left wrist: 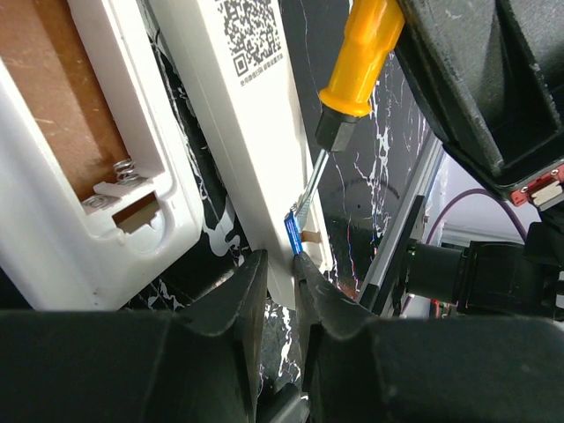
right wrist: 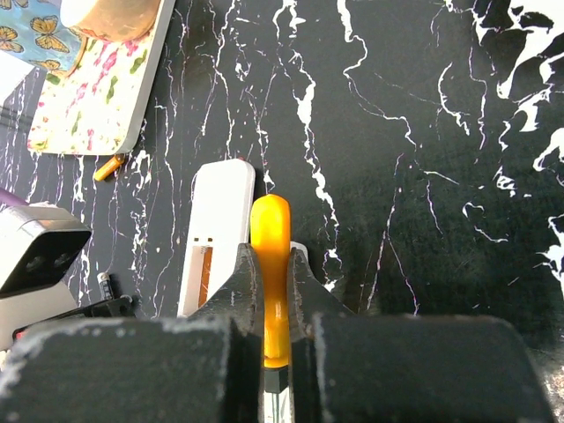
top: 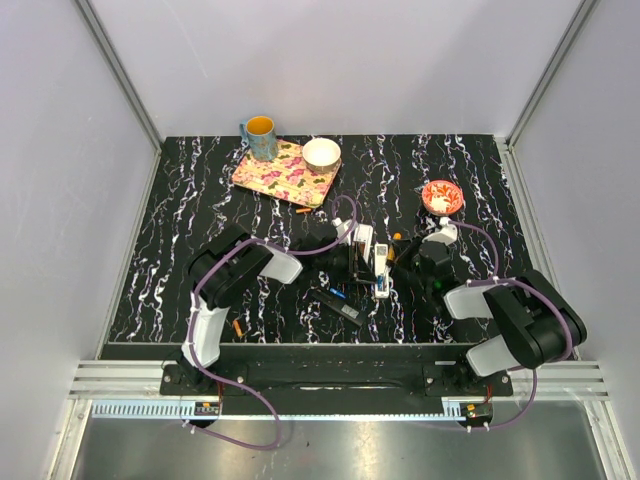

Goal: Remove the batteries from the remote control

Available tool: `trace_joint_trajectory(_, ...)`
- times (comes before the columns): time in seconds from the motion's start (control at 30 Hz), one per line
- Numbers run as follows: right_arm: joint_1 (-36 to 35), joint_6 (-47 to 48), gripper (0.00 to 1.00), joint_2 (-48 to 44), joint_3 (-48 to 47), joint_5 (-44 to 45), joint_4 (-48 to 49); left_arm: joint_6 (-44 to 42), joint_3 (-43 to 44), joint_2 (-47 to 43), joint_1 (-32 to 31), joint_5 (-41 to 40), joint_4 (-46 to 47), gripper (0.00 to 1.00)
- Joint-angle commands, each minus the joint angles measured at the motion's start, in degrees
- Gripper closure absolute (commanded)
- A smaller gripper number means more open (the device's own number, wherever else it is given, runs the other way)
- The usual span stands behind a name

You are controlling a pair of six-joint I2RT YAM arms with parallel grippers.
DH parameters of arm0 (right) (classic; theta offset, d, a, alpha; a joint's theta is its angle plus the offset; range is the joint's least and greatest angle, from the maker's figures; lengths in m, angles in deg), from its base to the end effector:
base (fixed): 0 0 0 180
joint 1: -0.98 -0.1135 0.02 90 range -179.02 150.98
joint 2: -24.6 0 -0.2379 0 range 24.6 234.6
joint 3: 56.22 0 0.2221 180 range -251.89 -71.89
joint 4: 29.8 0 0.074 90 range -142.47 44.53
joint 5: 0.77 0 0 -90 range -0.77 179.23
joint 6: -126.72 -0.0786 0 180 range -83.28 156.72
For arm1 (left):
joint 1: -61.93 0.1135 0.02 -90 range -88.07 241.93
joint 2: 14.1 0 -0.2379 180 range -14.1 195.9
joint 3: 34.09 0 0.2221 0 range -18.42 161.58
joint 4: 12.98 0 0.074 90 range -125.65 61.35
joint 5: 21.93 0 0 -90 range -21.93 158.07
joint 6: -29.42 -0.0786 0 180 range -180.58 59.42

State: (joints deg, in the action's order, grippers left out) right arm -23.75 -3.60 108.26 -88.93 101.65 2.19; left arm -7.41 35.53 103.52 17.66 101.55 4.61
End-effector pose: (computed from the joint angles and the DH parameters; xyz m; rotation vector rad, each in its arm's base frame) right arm 0.2580 0.1002 0.1285 0.4099 1.8899 0.5631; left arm 0.2556 -0.3098 0.0886 0.2277 2.4450 -1.5215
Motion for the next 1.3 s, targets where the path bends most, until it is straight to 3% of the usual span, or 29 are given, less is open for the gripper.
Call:
trace_joint_trajectory(0.0,-1.3,-7.1,1.00,1.7,-1.4,-6.3,0.6,1.3,0.8,1.1,-1.5,2.6,6.4,0.78)
trace_joint_trajectory(0.27,-1.3,-10.1,1.00,2.9,0.8,-9.5,7.1,1.0,0.6,0.8,-1.2,2.7,6.1,0.78)
trace_joint_trajectory(0.4,-1.2,-10.1,1.00,-0.8,0.8,-9.5,6.0,-0.3,-0.3,-0.6,-0.2,2.2,5.2,0.78)
trace_joint_trajectory(0.53,-1.2,-6.5,1.00,-6.5,-1.1,-7.2,0.3,-4.3,-1.7,-4.0,1.1,0.5,2.3,0.69)
trace_joint_trajectory(0.67,-1.2,-0.1,1.00,-12.3,-2.6,-4.7,-5.8,-8.7,-1.9,-8.4,2.0,-0.3,-2.0,0.48)
trace_joint_trajectory(0.8,-1.2,3.0,1.00,-17.5,-4.2,-4.2,-9.3,-11.2,-3.6,-13.7,2.5,0.4,-0.4,0.32)
trace_joint_trajectory(1.03,-1.2,4.2,1.00,-22.8,-4.7,-5.6,-10.7,-11.8,-4.8,-19.4,2.8,6.6,6.2,0.25)
trace_joint_trajectory(1.17,-1.3,3.7,1.00,-25.4,-4.3,-6.6,-10.7,-7.9,-4.4,-18.1,2.9,10.2,15.8,0.24)
trace_joint_trajectory(1.27,-1.2,2.7,1.00,-27.3,-4.3,-7.9,-10.2,-7.0,-2.5,-16.6,2.7,10.0,15.7,0.24)
